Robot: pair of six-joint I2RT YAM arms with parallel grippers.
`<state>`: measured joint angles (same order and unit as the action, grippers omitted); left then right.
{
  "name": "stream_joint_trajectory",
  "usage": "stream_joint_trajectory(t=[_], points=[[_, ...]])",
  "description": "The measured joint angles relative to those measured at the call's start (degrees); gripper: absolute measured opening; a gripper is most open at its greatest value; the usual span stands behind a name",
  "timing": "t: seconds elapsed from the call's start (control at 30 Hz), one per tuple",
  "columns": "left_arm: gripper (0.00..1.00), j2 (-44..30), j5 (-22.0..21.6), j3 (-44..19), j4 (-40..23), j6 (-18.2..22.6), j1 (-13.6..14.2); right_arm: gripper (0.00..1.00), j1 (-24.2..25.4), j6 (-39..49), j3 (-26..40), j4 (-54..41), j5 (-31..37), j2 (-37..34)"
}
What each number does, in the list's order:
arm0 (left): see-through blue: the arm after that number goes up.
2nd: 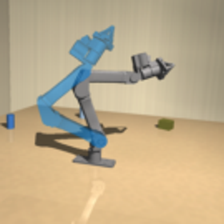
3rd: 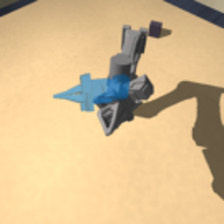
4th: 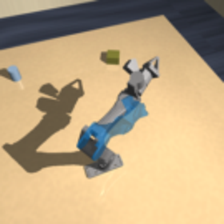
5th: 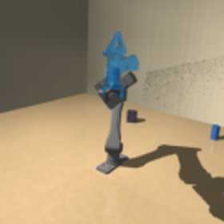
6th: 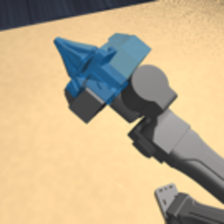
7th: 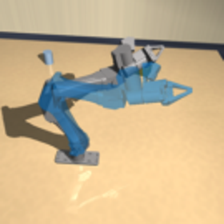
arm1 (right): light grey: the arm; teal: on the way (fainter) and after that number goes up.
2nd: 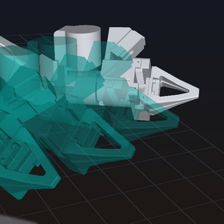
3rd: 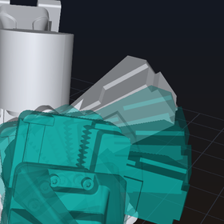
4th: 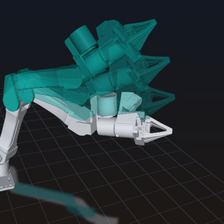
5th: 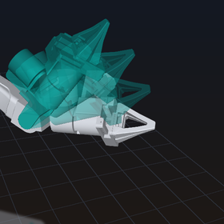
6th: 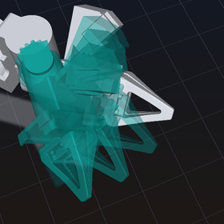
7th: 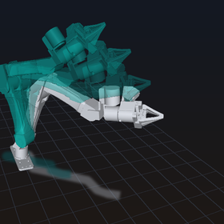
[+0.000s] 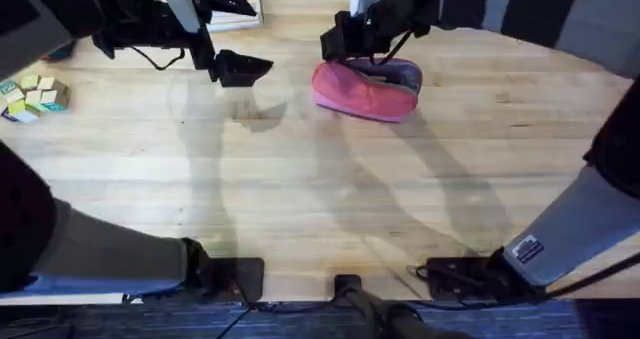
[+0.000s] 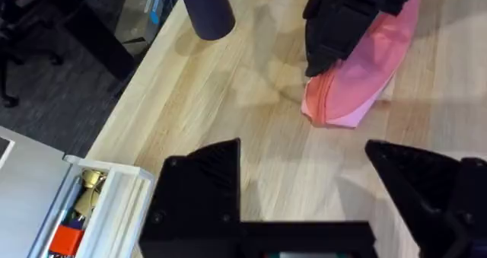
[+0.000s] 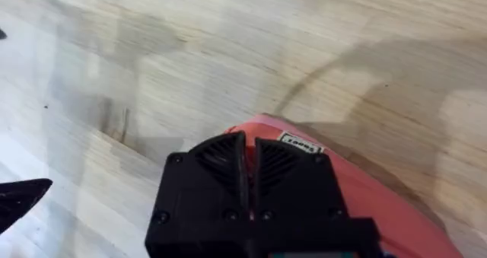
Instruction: Unzip the bag, pick up the pens from the table one at a time and place them inside, then zip the bag closed.
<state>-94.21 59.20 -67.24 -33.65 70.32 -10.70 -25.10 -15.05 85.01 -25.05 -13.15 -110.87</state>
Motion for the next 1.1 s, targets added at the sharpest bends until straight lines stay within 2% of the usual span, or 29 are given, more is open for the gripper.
stream_joint_trajectory(t=[0.27,0.6,1.03,1.1], points=[[0.992,0.0,0.0,0.0,-2.08,0.04,0.07,0.033,0.0,0.0,0.0,0.82,0.02,0.2],[0.995,-1.96,0.9,0.0,-4.33,-0.46,0.55,0.033,-0.09,0.02,0.0,-0.1,1.13,5.16],[0.995,-12.89,7.5,0.0,-0.91,-1.22,6.33,0.033,-0.13,0.04,0.0,-0.27,1.57,5.51],[0.959,-13.85,7.94,0.0,-0.17,-1.34,7.31,0.033,-0.13,0.04,0.0,-0.27,1.57,5.51]])
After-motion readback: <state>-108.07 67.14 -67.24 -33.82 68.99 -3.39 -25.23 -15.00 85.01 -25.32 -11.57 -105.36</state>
